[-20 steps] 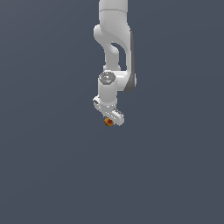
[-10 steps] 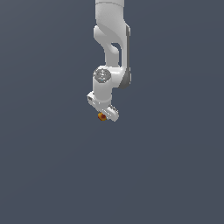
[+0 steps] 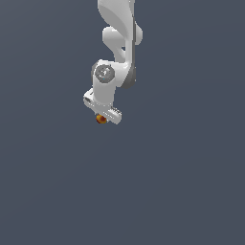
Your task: Pick up the object and move it to a goal position.
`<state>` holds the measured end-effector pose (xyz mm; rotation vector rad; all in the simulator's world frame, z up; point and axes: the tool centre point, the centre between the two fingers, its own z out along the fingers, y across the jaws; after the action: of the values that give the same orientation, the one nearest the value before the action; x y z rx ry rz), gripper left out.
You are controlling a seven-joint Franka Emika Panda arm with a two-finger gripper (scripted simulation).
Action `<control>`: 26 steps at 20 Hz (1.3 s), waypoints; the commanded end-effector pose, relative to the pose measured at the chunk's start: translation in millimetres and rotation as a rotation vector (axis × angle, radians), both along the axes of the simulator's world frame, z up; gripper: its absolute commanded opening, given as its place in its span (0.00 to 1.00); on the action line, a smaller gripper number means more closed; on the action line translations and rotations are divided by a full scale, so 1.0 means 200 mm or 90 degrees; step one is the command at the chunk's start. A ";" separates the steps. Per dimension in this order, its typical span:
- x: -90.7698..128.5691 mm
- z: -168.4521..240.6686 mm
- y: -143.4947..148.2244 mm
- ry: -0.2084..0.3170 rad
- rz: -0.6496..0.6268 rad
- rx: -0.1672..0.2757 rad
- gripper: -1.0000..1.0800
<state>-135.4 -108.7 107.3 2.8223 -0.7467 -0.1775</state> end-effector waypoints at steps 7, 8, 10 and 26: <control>-0.03 0.28 -0.25 0.078 0.095 -0.065 0.00; -0.03 0.31 -0.28 0.088 0.107 -0.073 0.00; -0.02 0.39 -0.34 0.107 0.130 -0.089 0.00; 0.23 1.05 -0.71 0.278 0.341 -0.224 0.00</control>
<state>-97.1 -245.3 305.4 2.4384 0.0323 -0.4761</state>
